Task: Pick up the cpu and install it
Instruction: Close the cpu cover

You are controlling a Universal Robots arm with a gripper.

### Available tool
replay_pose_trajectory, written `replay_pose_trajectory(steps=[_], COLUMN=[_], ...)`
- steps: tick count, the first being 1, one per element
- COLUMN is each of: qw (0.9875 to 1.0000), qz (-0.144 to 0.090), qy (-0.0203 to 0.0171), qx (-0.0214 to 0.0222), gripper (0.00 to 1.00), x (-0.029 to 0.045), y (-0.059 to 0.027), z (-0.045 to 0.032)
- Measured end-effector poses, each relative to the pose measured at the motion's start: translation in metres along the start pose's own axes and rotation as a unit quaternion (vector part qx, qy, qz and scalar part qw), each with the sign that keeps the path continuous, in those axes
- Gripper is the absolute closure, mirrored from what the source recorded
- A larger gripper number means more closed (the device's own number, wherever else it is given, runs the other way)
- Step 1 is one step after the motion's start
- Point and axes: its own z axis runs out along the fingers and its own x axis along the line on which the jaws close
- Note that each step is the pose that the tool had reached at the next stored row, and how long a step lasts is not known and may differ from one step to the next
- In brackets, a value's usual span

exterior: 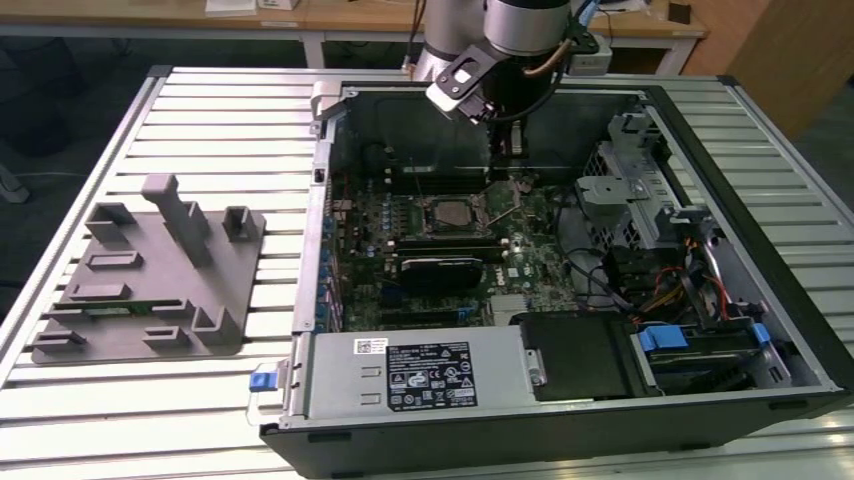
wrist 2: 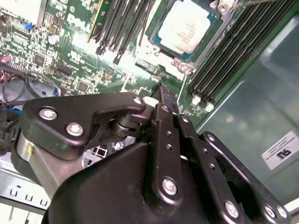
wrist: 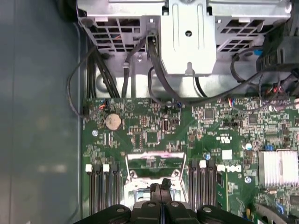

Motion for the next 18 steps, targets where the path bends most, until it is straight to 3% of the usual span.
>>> replay_pose_trajectory(steps=[18], qw=[1.0000], qz=[0.000], qy=[0.0000], qx=[0.0018], gripper=[0.89], x=[0.0011], y=[0.0378], z=[0.0018])
